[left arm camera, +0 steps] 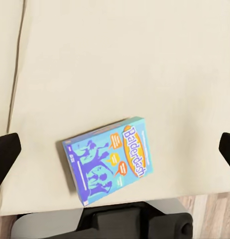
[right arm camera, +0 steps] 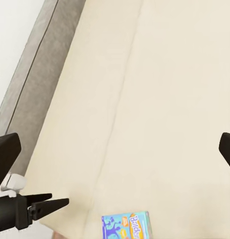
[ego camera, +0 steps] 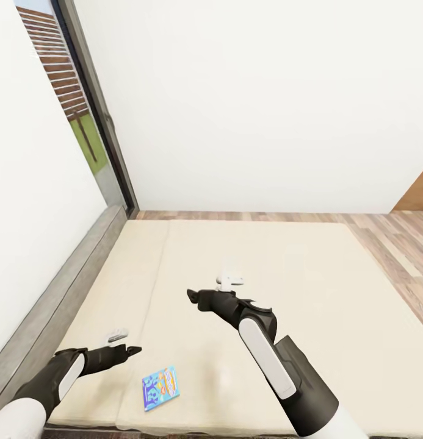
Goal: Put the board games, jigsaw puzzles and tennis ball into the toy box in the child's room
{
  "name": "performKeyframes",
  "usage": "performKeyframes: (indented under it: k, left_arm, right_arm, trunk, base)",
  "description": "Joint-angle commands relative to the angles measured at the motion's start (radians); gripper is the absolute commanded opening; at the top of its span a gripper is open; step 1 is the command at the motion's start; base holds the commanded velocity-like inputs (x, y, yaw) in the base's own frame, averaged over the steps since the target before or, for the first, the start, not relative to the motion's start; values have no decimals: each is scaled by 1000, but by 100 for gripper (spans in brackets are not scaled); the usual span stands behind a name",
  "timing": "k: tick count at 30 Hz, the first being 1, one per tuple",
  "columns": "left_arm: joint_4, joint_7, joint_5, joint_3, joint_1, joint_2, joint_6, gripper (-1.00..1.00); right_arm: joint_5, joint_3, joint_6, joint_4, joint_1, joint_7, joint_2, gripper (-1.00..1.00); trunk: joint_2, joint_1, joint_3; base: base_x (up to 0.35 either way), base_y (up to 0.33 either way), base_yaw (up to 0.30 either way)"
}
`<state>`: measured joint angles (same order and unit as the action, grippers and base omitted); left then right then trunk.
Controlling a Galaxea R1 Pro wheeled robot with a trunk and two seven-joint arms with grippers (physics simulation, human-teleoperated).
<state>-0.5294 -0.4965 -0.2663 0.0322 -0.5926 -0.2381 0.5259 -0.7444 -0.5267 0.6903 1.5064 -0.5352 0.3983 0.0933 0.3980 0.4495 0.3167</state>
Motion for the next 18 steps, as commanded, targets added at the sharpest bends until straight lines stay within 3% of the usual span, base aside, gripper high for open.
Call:
performKeyframes:
  k: [1, 18]
  left_arm:
    - [-2, -1, -3, 1, -4, 1, 11, 100]
    - [-10, 7, 4, -9, -21, 8, 26, 100]
  right_arm:
    - [-10, -1, 1, 1, -1, 11, 0, 100]
    - [-11, -1, -2, -1, 0, 12, 1, 100]
  trunk:
    - [2, 0, 4]
    - [2, 0, 32]
  base:
    - [0, 0, 0]
    - [0, 0, 0]
